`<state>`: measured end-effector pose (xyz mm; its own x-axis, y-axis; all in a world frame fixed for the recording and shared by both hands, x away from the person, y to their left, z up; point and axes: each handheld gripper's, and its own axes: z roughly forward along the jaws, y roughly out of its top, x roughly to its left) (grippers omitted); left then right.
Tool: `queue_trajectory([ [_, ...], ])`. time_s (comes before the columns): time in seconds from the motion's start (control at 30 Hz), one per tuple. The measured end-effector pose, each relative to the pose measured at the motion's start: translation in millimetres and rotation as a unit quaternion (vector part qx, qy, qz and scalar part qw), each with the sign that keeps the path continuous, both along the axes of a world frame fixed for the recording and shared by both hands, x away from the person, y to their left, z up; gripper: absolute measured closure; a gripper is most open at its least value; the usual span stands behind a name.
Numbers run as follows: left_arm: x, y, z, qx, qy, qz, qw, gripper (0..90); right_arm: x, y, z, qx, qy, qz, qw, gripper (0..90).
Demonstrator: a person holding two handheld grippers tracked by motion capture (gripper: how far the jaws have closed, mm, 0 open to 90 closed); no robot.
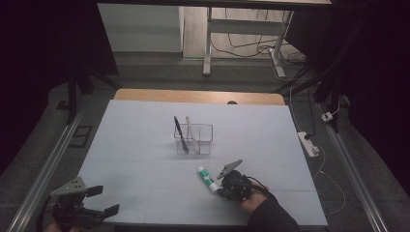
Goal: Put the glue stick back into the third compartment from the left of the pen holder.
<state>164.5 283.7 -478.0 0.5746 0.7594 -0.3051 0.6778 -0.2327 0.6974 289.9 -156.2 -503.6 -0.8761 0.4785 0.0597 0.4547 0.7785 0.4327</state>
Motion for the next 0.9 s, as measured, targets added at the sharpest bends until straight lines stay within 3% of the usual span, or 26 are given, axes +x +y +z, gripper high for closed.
queue_trajectory([
  [0.1,0.0,-0.2,0.0,0.001,0.000,0.000,1.0000,2.0,6.0,-0.9,-1.0,0.003,0.004,-0.010,0.9999,90.0],
  [0.7,0.2,0.0,-0.2,0.001,0.001,0.000,1.0000,2.0,43.6,-4.1,-0.6,0.007,-0.021,-0.057,0.9981,90.0],
  [0.8,0.1,0.2,-0.2,0.000,0.001,0.001,1.0000,2.0,40.6,-6.3,7.4,0.019,-0.026,-0.058,0.9978,90.0],
  [0.9,0.2,-0.3,-0.1,0.002,0.001,0.000,1.0000,2.0,32.5,-4.2,19.5,0.050,-0.031,-0.050,0.9970,90.0],
])
